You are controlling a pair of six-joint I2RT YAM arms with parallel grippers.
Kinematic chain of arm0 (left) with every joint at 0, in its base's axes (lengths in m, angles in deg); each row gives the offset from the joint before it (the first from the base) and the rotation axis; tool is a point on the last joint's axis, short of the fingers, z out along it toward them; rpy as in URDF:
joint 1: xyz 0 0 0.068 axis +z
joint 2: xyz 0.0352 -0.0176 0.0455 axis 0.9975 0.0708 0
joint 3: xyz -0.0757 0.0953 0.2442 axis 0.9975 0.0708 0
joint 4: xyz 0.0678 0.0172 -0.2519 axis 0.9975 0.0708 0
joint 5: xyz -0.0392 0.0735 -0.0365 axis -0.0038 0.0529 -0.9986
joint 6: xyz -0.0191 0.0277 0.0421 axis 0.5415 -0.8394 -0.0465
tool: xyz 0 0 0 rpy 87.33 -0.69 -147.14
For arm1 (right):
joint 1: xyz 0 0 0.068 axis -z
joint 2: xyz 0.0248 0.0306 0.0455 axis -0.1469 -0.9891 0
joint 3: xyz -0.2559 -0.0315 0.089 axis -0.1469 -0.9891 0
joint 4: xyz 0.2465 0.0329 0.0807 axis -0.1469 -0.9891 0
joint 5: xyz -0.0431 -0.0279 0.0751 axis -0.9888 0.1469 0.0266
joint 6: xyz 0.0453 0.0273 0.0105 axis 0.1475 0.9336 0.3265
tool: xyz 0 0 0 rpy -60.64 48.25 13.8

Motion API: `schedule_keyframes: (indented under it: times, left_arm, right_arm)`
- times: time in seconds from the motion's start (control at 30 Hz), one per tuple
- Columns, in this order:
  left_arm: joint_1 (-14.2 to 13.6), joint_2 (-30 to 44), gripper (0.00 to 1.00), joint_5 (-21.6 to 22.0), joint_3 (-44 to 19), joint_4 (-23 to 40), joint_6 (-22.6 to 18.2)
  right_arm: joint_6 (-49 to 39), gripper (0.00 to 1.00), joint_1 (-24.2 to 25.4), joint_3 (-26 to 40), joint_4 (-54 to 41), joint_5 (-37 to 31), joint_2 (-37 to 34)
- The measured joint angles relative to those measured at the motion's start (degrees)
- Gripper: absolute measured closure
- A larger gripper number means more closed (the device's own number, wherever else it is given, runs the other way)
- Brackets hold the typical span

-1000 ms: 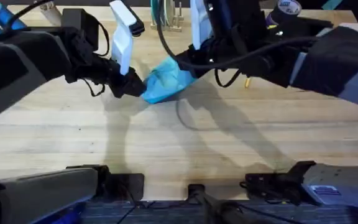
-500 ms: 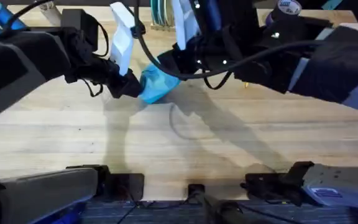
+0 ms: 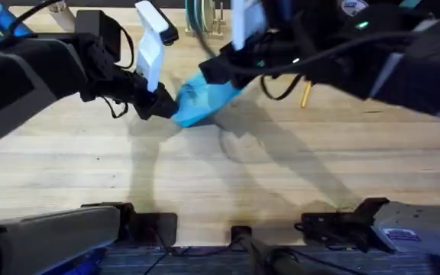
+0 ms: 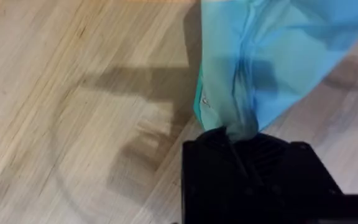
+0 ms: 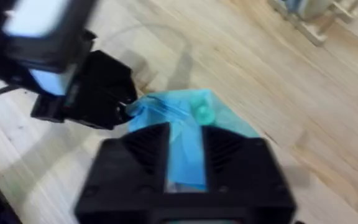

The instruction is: Unzip the bag, pick up the pens from the table one at a time and place them inside, then zip the bag closed.

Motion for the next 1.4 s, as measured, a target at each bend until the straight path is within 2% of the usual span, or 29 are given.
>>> schedule_keyframes:
  times: [0.13,0.17,0.2,0.43,1.4]
  left_arm:
    - [-1.0,0.0,0.959,-4.6,-0.1,-0.9,0.0]
    - [-1.2,0.0,0.959,-4.9,-0.1,-0.9,0.0]
    - [-1.2,0.0,0.959,-5.0,-0.1,-0.8,0.0]
    - [-1.0,0.0,0.959,-5.3,-0.1,-0.8,0.0]
    - [-1.0,0.0,0.959,-5.3,-0.1,-0.8,0.0]
  right_arm:
    - [0.2,0.091,4.4,0.0,-0.9,2.6,3.2]
    - [0.2,0.029,5.6,0.0,-1.0,3.0,4.1]
    - [0.2,0.013,6.7,0.0,-1.1,3.4,5.0]
    - [0.3,0.006,11.8,0.6,-1.1,3.8,8.2]
    - [1.3,0.005,12.3,0.6,-11.2,4.5,8.2]
